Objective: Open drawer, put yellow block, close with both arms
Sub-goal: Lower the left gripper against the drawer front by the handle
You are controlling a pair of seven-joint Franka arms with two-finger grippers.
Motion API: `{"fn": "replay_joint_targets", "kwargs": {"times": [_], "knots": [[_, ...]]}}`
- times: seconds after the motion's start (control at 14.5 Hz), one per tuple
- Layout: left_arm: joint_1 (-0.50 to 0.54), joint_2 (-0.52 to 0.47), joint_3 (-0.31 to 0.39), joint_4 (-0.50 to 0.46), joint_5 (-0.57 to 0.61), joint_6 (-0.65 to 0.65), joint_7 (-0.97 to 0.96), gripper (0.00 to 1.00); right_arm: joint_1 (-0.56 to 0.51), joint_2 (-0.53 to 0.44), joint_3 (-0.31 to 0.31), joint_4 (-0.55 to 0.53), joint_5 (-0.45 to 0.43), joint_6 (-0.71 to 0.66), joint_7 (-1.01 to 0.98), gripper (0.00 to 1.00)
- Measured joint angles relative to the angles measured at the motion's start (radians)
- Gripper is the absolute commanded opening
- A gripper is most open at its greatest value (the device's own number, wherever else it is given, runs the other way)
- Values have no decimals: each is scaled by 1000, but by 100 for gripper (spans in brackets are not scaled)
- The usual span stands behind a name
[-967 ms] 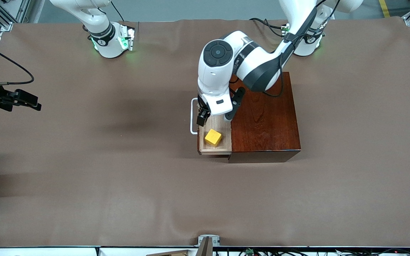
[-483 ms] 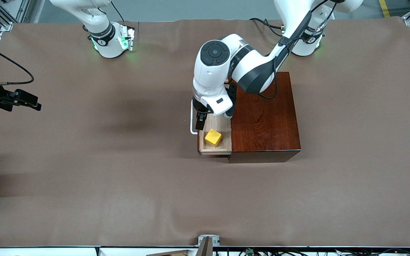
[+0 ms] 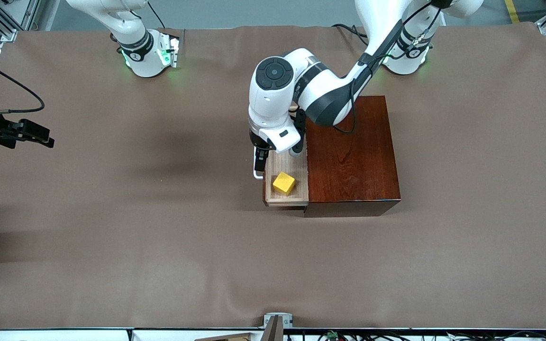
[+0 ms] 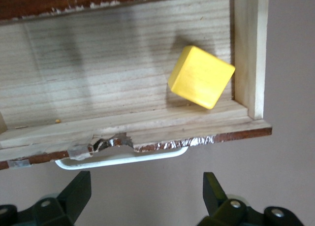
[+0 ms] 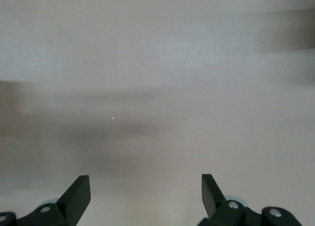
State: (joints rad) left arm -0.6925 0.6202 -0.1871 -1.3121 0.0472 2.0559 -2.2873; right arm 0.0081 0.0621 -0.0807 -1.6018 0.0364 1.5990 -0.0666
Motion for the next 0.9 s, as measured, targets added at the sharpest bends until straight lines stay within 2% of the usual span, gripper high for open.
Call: {"fn": "replay_joint_targets", "kwargs": {"times": [0.48,0.9], "knots": [[-46,41,-1,2,-2,42,-33,100,-1,0,-3,0,0,-2,0,100],[-48,77,5,2,-83,42,-37,100,-1,0,0,0,0,-4,0,100]]}}
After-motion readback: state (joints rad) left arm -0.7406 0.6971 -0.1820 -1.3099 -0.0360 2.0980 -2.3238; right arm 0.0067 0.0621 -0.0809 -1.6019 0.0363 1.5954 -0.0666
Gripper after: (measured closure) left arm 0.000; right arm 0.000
